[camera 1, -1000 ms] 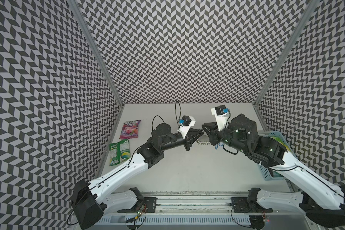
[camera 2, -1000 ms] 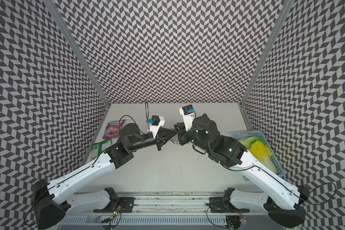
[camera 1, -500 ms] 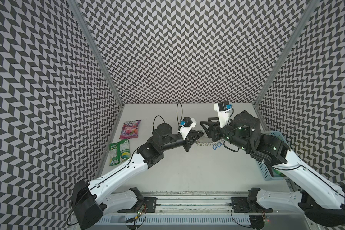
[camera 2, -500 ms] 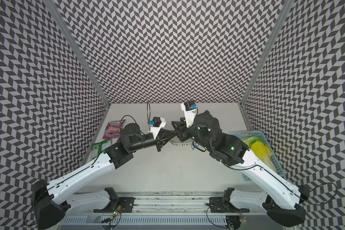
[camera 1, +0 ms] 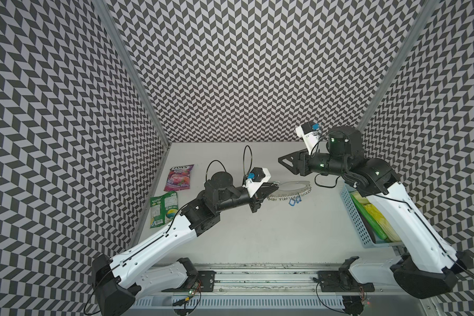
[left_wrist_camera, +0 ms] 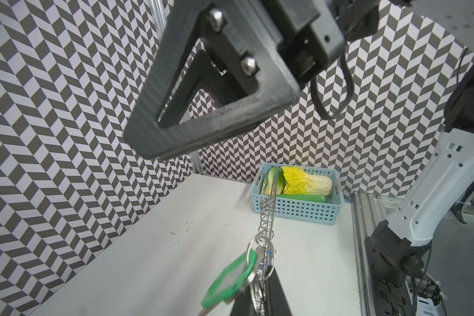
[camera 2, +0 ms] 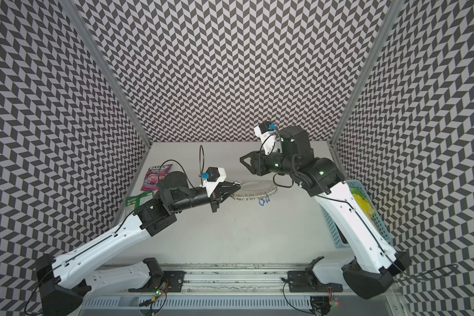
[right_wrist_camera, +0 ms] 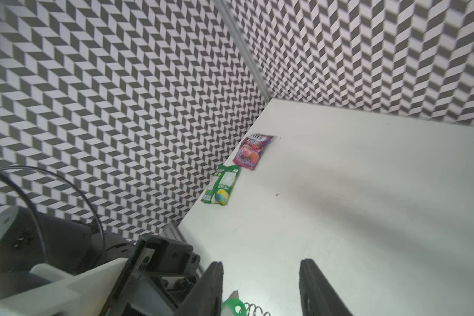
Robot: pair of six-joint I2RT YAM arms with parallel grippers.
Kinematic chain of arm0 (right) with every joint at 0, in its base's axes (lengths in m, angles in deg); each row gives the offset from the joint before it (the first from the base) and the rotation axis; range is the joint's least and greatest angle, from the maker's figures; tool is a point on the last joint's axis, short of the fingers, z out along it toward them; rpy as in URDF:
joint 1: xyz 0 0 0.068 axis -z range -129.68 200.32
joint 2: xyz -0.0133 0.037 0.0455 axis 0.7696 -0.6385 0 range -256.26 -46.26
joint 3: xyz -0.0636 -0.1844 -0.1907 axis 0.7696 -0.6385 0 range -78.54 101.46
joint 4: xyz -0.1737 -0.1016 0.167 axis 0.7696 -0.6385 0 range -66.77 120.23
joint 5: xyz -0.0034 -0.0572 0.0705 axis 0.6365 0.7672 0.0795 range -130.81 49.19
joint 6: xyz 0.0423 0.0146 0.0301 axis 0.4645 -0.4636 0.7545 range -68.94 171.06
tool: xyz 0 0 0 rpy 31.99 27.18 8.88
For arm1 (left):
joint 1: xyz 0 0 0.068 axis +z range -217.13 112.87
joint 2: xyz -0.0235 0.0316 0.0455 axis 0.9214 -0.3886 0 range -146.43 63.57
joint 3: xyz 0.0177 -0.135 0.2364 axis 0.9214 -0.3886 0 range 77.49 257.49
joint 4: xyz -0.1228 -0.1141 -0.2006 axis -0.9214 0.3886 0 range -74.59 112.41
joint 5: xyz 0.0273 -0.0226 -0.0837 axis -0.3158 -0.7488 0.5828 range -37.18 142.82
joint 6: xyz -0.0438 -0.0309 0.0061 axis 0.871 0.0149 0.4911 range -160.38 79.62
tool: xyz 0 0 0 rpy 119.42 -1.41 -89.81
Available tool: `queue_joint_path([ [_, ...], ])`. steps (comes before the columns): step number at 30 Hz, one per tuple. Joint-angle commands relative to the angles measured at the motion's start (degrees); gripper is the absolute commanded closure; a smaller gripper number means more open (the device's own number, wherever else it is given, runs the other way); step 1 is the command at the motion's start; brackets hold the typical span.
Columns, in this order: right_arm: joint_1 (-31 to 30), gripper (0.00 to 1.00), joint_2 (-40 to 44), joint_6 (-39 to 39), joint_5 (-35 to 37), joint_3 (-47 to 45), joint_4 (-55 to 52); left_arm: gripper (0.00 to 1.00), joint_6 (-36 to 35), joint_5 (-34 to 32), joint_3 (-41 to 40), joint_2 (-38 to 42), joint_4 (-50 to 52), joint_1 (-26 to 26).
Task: Attach keys to a key ring
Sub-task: Insert the key onto the keyring.
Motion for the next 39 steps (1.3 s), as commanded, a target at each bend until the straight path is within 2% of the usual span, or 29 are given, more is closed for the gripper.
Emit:
queue_joint_path([
  [1,0.2,0.52,-0.4,1.4,-16.0,-0.2,0.3,1.00,-5.5,-3.1,2.2,2.3,2.3,-2.0],
  [4,0.2,0.52,0.2,4.9,-21.9,-2.9,4.0,1.00,-7.5,-4.4,2.2,3.0,3.9,-2.9],
  [15,0.5,0.53,1.9,5.1,-25.6,-8.6,3.1,1.00,-9.7,-6.9,0.0,6.9,4.3,-5.3],
  [22,1.0,0.53,0.5,3.2,-29.5,-8.5,2.4,1.00,-11.4,-8.2,-1.5,9.2,7.2,-6.8],
  [29,1.0,0.59,0.4,4.4,-34.3,-10.5,5.0,1.00,-13.5,-9.9,-1.8,10.4,10.0,-7.6],
  [39,0.6,0.59,0.8,4.5,-35.6,-12.9,4.8,1.00,-15.1,-9.4,-1.0,10.3,12.8,-8.0],
])
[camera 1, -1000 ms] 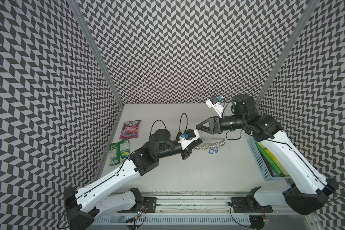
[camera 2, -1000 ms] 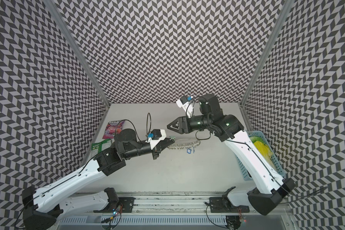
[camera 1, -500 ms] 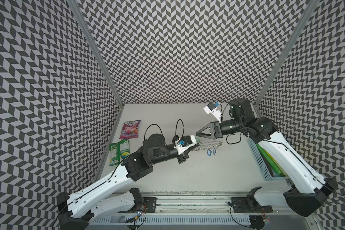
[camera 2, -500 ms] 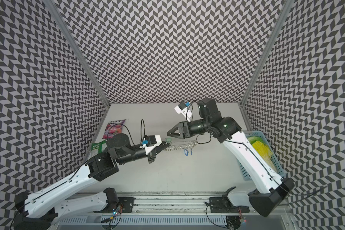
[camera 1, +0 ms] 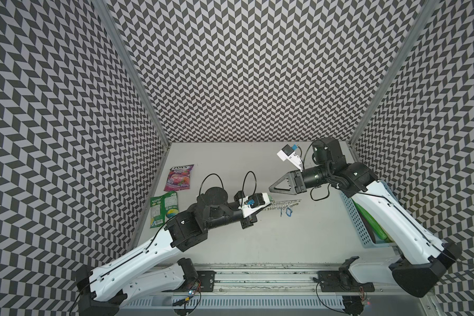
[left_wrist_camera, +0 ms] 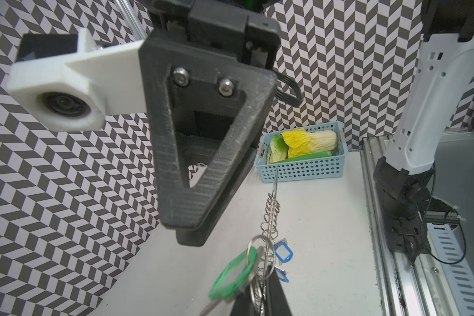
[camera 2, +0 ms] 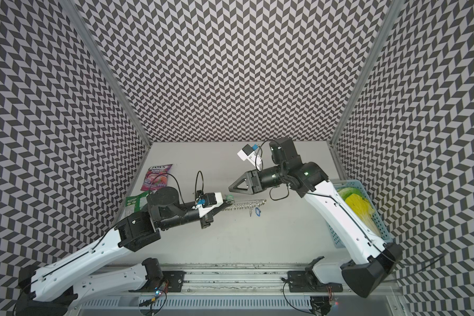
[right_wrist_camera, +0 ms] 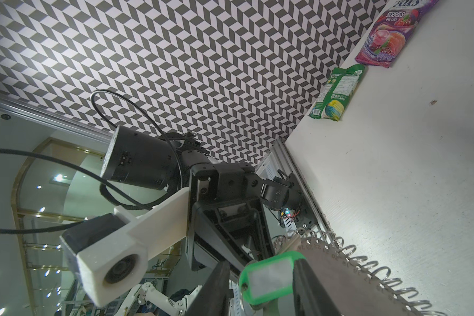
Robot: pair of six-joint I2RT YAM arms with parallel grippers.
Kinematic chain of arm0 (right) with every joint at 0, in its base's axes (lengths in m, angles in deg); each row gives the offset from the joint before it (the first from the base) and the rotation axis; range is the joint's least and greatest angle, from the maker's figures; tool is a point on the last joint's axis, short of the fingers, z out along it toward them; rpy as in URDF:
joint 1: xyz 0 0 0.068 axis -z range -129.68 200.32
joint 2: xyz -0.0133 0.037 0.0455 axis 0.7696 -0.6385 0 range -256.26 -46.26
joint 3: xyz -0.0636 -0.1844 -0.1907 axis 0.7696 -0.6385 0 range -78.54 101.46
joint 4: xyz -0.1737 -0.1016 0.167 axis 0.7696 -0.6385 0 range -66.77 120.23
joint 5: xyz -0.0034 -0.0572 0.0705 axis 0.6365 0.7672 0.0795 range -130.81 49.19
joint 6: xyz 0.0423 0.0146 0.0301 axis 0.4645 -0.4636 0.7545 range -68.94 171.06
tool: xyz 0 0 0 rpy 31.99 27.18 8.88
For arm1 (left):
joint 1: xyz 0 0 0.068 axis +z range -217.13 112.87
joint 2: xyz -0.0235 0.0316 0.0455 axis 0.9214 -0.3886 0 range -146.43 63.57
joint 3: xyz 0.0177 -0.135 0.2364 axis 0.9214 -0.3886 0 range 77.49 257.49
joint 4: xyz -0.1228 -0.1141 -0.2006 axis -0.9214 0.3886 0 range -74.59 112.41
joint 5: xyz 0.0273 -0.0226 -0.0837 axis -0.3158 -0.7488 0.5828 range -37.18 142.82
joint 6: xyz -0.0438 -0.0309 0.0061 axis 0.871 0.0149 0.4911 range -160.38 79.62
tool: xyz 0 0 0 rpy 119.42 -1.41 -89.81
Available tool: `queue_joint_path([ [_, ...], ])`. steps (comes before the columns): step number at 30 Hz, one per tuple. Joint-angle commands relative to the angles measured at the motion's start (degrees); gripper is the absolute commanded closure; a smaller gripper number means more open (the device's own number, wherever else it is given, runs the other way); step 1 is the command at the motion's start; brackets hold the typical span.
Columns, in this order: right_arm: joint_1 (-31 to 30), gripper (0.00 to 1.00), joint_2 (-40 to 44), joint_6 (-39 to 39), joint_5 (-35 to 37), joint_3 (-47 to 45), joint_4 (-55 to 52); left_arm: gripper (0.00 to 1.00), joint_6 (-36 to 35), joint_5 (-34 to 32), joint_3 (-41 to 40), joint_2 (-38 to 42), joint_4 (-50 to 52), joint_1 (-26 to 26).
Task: Attach keys to a key ring
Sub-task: Insert the key onto the keyring.
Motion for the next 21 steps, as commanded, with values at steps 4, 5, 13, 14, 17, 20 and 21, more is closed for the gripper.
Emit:
queue_joint_path([
  [4,-1.1,0.59,0.3,-0.4,-1.7,-1.8,2.2,1.00,-0.9,0.4,1.0,1.1,-0.6,-0.7],
  [5,-1.2,0.58,0.1,-0.7,-1.7,-1.9,2.1,1.00,-1.0,0.4,1.1,1.2,-0.6,-0.7],
  [13,-1.9,0.57,-0.7,-2.0,-1.6,-2.3,1.1,1.00,-0.8,0.8,1.1,1.1,-0.6,-1.8],
  [14,-1.9,0.57,-0.8,-2.2,-1.5,-2.4,0.8,1.00,-0.8,0.9,1.1,1.0,-0.6,-1.9],
  [17,-1.8,0.57,-0.9,-2.8,-1.2,-3.0,0.1,1.00,-1.4,1.0,1.1,0.9,-0.5,-2.1],
  [20,-1.9,0.57,-1.2,-3.8,-0.7,-3.5,-1.2,1.00,-1.9,1.0,1.5,0.6,0.1,-2.0],
  [21,-2.0,0.57,-1.3,-4.1,-0.6,-3.7,-1.5,1.00,-1.9,1.0,1.5,0.6,0.2,-2.0],
])
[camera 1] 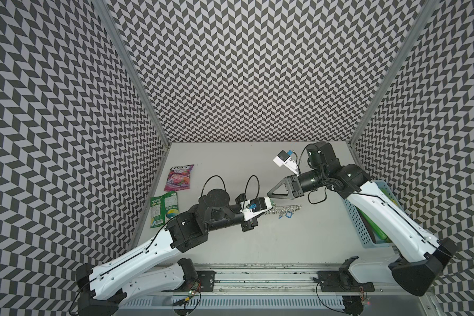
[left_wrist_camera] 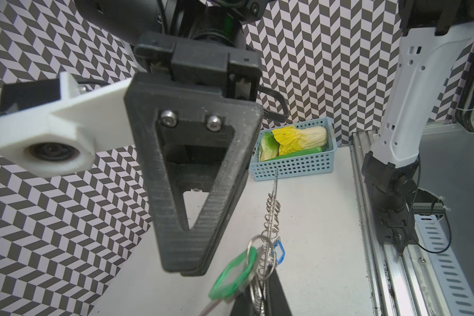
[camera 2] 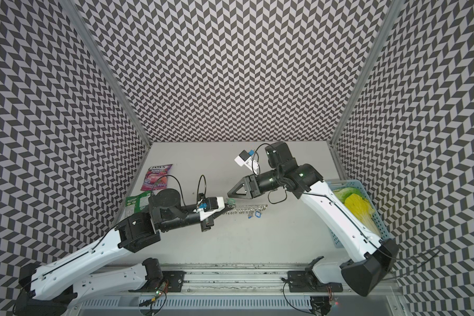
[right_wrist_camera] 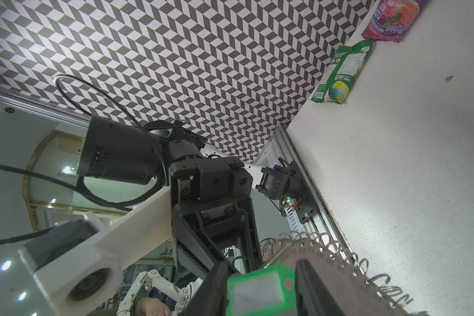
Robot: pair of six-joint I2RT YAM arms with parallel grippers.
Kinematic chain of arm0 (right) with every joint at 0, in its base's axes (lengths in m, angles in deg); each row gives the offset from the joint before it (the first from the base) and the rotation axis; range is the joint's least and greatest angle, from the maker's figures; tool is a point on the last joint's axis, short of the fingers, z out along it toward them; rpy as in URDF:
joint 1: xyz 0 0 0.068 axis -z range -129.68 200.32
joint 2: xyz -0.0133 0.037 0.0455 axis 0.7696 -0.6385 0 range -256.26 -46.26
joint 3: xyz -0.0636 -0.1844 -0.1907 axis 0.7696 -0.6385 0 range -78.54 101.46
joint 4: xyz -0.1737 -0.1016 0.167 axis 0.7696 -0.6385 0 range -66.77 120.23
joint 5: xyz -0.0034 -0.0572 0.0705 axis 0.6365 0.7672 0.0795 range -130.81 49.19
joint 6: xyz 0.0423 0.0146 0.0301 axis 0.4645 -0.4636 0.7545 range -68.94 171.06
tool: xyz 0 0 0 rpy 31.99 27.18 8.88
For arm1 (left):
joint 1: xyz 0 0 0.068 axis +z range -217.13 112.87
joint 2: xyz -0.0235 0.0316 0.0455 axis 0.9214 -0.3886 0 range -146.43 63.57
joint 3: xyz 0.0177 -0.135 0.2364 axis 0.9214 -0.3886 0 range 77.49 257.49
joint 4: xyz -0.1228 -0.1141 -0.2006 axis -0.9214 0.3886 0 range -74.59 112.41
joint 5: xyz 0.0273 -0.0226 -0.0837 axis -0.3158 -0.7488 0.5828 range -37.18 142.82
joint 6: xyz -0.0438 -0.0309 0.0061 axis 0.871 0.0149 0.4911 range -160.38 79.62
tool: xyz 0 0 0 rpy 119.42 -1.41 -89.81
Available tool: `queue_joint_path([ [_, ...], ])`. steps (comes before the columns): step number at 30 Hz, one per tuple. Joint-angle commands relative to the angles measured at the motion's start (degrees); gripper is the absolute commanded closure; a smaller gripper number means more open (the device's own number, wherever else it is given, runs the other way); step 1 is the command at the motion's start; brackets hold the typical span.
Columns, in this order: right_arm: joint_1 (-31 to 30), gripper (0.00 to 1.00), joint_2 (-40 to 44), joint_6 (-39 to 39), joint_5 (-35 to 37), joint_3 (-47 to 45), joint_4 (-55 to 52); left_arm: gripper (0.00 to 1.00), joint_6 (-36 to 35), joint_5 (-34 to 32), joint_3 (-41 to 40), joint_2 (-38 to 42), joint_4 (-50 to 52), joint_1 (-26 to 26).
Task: Attach keys to a key ring
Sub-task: Insert the key onto the keyring.
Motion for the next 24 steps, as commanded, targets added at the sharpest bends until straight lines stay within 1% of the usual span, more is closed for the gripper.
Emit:
queue_joint_path([
  [1,-0.5,0.57,-0.5,-2.4,0.6,-0.8,-0.8,1.00,-1.0,0.8,1.5,0.6,-0.7,-0.3],
  [3,-0.5,0.58,-0.5,-2.5,0.4,-1.2,-0.9,1.00,-1.0,1.0,1.4,0.6,-0.7,-0.3],
  [6,-0.6,0.62,-0.3,-2.3,-0.7,-1.3,-0.1,1.00,-0.8,1.5,1.1,0.5,-0.7,-0.3],
  [14,-0.6,0.81,-0.1,-0.1,-3.5,-2.2,3.1,1.00,0.3,1.8,0.8,0.6,-0.9,-0.3],
  [19,-0.6,0.99,0.6,2.2,-4.0,-3.5,5.7,1.00,1.3,1.7,0.6,1.0,-1.3,-0.3],
  [24,-0.2,1.00,2.4,5.9,-1.7,-5.5,9.3,1.00,2.2,1.7,0.6,1.4,-1.2,-0.3],
])
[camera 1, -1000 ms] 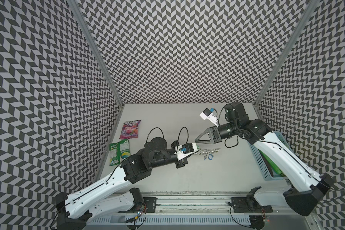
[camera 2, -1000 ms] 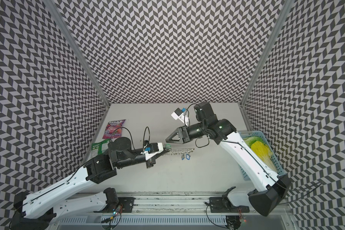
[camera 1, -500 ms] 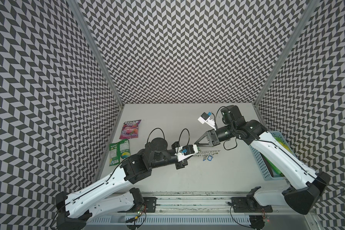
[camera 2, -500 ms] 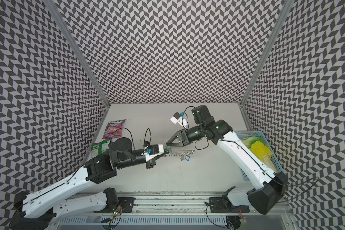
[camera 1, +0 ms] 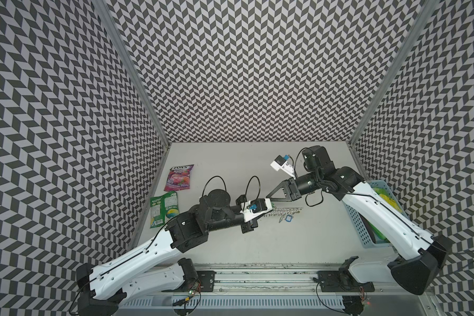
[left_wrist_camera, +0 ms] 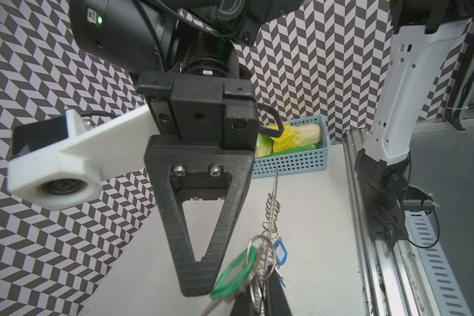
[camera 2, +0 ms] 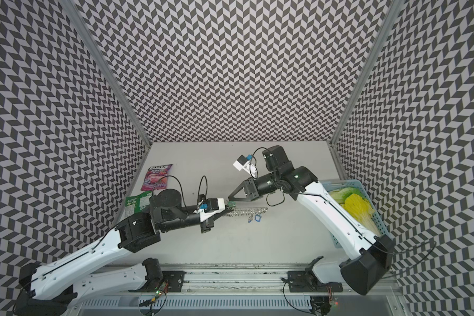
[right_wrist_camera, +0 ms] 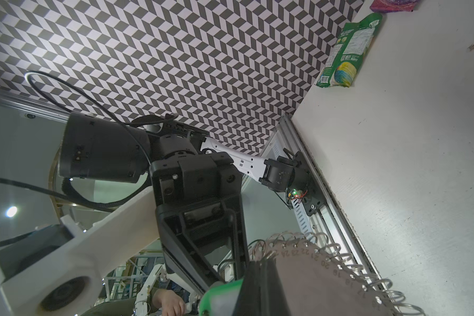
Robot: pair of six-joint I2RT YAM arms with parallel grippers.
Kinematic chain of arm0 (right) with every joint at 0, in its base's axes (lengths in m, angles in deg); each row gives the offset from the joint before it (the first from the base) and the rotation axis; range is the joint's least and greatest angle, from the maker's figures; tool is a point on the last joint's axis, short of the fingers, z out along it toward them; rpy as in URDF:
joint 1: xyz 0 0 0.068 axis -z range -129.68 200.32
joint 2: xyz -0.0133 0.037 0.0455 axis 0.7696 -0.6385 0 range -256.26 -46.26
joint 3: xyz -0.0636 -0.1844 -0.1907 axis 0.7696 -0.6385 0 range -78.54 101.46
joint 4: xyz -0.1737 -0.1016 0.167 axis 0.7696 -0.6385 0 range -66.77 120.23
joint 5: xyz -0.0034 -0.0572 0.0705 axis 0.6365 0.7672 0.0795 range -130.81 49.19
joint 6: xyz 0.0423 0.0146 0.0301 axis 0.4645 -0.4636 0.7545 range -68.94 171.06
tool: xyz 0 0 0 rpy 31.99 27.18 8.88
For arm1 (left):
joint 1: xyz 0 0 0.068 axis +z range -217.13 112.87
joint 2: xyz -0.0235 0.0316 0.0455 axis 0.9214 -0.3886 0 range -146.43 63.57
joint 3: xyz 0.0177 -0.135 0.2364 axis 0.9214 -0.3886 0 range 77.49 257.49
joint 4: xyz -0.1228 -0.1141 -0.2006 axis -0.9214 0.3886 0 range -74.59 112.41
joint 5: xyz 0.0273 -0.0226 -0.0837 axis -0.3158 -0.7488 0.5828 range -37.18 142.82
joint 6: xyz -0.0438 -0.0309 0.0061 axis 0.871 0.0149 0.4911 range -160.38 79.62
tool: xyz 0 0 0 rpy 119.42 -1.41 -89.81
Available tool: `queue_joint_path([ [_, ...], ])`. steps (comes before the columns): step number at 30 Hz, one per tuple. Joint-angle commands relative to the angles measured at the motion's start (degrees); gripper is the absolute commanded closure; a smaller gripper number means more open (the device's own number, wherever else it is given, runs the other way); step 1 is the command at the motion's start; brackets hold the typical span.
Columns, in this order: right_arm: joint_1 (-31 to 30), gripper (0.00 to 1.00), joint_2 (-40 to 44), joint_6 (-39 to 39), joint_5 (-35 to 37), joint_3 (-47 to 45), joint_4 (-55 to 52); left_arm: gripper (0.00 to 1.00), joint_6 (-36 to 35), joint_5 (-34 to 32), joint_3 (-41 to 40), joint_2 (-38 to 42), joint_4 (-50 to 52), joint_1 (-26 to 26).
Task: Attach keys to a key ring
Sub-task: Insert the key onto the keyring.
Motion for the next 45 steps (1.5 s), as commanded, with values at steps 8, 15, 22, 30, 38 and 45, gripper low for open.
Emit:
queue_joint_path([
  [8,2.0,1.00,5.0,6.1,6.0,-2.0,6.9,1.00,2.4,1.2,0.9,1.3,-2.3,-0.2],
  [15,4.3,0.62,5.7,4.6,14.8,2.6,3.2,1.00,4.7,2.2,1.9,0.1,-2.9,-0.2],
  [22,4.4,0.81,6.3,-0.4,13.5,6.3,0.3,1.00,6.8,4.6,3.4,-2.0,-3.0,0.1],
  [30,0.5,0.86,4.4,-6.1,12.0,11.0,-7.0,1.00,8.2,10.4,4.4,-4.5,-2.3,2.2],
  [38,-0.6,0.83,5.7,-7.8,14.1,10.4,-12.2,1.00,11.3,15.1,3.5,-4.2,-4.5,6.1],
  [45,-1.5,0.83,3.8,-9.3,14.5,12.5,-14.4,1.00,11.3,16.5,3.5,-4.4,-4.0,6.9],
])
